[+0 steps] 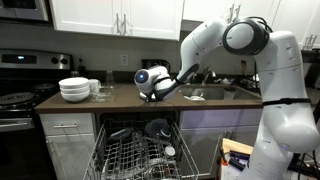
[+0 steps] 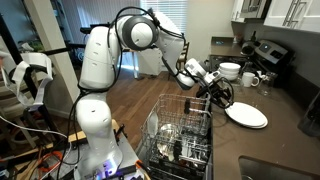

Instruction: Take the two plates out of the dishwasher and stack them on the plate on the counter

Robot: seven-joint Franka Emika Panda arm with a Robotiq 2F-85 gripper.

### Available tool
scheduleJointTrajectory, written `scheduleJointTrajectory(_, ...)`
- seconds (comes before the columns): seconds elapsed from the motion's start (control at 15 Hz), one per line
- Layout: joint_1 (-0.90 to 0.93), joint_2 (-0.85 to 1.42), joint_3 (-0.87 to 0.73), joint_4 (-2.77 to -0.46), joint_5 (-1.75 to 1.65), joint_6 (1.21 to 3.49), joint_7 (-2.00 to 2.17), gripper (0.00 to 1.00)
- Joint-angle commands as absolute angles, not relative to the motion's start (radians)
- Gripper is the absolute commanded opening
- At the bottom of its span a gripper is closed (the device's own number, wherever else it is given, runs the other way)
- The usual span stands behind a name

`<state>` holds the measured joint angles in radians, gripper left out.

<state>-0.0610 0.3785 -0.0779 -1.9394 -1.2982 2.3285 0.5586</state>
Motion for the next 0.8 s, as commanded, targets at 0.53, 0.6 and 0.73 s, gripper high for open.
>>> scheduleJointTrajectory(0.53,-0.052,0.280,-0.048,-1.992,-1.177,2.346,0.414,0.42)
scheduleJointTrajectory(0.6,-0.048,0.266,-0.044,-2.000,-1.169,2.346,0.402,0.44)
scheduleJointTrajectory(0.73,-0.042,0.230,-0.033,-2.025,-1.143,2.348,0.369,0.53)
